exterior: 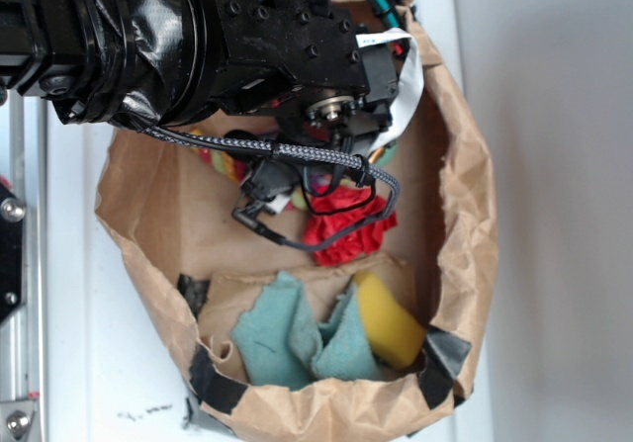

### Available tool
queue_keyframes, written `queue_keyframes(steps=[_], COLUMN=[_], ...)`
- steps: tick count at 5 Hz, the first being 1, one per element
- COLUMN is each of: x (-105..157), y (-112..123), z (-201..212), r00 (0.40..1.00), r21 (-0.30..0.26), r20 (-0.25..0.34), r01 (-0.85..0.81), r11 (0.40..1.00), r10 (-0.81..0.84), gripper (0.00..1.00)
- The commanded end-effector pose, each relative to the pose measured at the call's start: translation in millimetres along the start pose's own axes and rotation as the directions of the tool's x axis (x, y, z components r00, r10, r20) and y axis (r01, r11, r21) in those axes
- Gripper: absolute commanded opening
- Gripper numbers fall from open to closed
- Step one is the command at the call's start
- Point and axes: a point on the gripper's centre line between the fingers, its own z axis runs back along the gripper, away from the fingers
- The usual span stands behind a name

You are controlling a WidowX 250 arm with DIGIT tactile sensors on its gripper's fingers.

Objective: Grab the multicolored rope.

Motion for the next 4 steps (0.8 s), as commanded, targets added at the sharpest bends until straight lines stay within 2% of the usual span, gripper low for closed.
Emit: queue_keyframes(steps=[1, 2, 3, 4], x=[15.3, 15.1, 14.6, 14.3], y=[41.5, 36.9, 34.6, 32.6], z=[27.7, 26.9, 27.0, 26.3], r00=[0.98, 0.984, 0.986, 0.988], r21=[0.108, 0.1, 0.101, 0.104], r20=[0.101, 0.091, 0.098, 0.094], r01=[-0.184, -0.161, -0.145, -0.135], r11=[0.977, 0.982, 0.984, 0.985], r10=[0.173, 0.152, 0.136, 0.125], gripper=[1.0, 1.0, 0.0, 0.0])
